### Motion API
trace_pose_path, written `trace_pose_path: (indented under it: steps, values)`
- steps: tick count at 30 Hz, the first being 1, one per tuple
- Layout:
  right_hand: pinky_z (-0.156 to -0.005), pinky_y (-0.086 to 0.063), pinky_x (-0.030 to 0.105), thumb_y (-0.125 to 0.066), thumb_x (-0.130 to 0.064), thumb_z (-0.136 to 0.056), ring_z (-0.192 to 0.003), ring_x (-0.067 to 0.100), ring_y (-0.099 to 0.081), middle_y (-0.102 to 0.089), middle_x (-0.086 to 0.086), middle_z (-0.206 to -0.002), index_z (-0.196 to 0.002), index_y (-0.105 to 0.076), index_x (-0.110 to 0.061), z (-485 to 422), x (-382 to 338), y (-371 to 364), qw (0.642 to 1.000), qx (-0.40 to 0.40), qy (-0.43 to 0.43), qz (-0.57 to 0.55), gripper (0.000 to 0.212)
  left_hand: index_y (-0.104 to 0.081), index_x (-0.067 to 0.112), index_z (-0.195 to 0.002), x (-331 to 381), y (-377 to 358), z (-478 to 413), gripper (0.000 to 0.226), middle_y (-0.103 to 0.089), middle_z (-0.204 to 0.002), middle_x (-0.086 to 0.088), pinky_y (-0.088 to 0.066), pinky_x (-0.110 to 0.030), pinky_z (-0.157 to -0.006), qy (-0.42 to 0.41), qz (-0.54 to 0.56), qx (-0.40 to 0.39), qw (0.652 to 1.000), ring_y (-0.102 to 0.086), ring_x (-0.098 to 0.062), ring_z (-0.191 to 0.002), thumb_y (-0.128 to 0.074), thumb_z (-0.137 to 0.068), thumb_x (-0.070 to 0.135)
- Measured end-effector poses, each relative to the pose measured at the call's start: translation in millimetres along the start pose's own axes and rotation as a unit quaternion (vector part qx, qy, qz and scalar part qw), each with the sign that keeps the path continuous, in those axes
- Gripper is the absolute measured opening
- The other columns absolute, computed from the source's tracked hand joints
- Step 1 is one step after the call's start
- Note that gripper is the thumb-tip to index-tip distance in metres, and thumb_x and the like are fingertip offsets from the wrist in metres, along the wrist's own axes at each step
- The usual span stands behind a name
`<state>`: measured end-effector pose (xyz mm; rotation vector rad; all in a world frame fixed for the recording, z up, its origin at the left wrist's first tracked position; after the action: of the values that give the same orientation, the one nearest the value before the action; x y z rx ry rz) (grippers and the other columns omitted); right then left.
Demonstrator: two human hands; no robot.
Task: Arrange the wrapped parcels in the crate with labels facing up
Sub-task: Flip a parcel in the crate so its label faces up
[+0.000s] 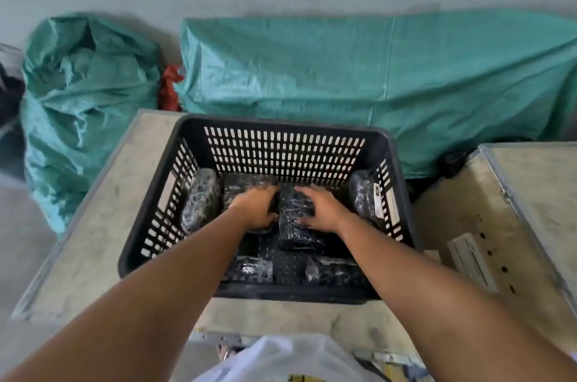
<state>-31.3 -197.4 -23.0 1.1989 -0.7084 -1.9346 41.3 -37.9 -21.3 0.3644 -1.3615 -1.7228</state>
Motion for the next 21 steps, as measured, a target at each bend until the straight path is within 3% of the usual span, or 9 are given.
trace_pose_path:
  steps: [1,3,7,10,14,19,21]
  values:
    - [-0.124,-0.016,0.061,-0.087,-0.035,-0.079,-0.157,0.04,-0.004,-0.01,0.014,-0.171,-0.161,-0.027,-0.037,-1,3,-11,0.999,-0.034,-0.01,0.008,0.101,-0.028,0.022,-0.158,-1,-7,0,0.085,-0.037,-0.162,-0.006,-0.042,-0.052,-0.113,0.007,0.001,-0.016,1.0,-0.041,-0.031,-0.144,-0.073,-0.089,0.038]
    - [-0.121,-0.004,0.069,-0.09,-0.036,-0.073,-0.154,0.042,0.018,0.016,0.013,-0.17,-0.161,-0.018,-0.043,-1,9,-29,0.995,-0.087,-0.026,0.043,0.115,-0.015,0.024,-0.163,-6,-23,1,0.096,-0.017,-0.171,-0.004,-0.031,-0.055,-0.12,0.014,-0.008,-0.052,0.999,-0.021,-0.031,-0.155,-0.075,-0.088,0.035]
    - [-0.118,0.009,0.071,-0.094,-0.042,-0.067,-0.146,0.042,0.036,0.039,0.013,-0.161,-0.163,0.001,-0.042,-5,18,-49,0.981,-0.129,-0.011,0.143,0.134,0.009,0.024,-0.163,-21,-42,0,0.113,0.014,-0.171,0.003,-0.01,-0.066,-0.123,0.013,-0.015,-0.141,0.99,0.015,-0.031,-0.156,-0.076,-0.088,0.031]
    - [-0.113,0.011,0.074,-0.093,-0.041,-0.069,-0.146,0.04,0.038,0.043,0.013,-0.159,-0.161,0.009,-0.044,-11,21,-53,0.976,-0.118,-0.017,0.18,0.137,0.012,0.024,-0.162,-27,-46,-1,0.115,0.024,-0.168,0.005,0.002,-0.068,-0.119,0.017,-0.006,-0.162,0.987,0.024,-0.032,-0.154,-0.076,-0.088,0.03]
    - [-0.113,0.003,0.075,-0.093,-0.034,-0.071,-0.147,0.04,0.036,0.044,0.013,-0.159,-0.159,0.015,-0.046,-13,22,-56,0.965,-0.126,-0.037,0.226,0.139,0.01,0.024,-0.162,-27,-50,-3,0.104,0.024,-0.169,0.004,0.002,-0.069,-0.119,0.014,-0.003,-0.163,0.987,0.025,-0.034,-0.153,-0.069,-0.094,0.02]
    - [-0.115,-0.008,0.077,-0.08,0.005,-0.081,-0.147,0.044,0.034,0.042,0.017,-0.159,-0.157,0.017,-0.048,-17,14,-53,0.961,-0.13,-0.053,0.239,0.134,0.008,0.025,-0.163,-28,-48,-3,0.105,0.023,-0.168,0.005,0.003,-0.069,-0.12,0.013,0.02,-0.159,0.987,0.027,-0.032,-0.152,-0.069,-0.093,0.014]
    - [-0.116,-0.009,0.075,-0.085,-0.003,-0.079,-0.149,0.046,0.027,0.034,0.017,-0.163,-0.16,0.009,-0.044,-16,13,-47,0.965,-0.134,-0.046,0.22,0.13,0.005,0.026,-0.163,-28,-46,-4,0.106,0.021,-0.169,0.007,0.002,-0.068,-0.12,0.011,0.034,-0.157,0.987,0.025,-0.031,-0.153,-0.073,-0.092,0.016]
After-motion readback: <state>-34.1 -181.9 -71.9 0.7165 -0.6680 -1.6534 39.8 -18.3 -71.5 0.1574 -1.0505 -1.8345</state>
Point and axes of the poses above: each hand's wrist, its own z-axis away from the middle knuckle, its own y-axis out of the back of the hand, x = y × z, the point moved 6 cm from there along -z, towards the middle knuckle
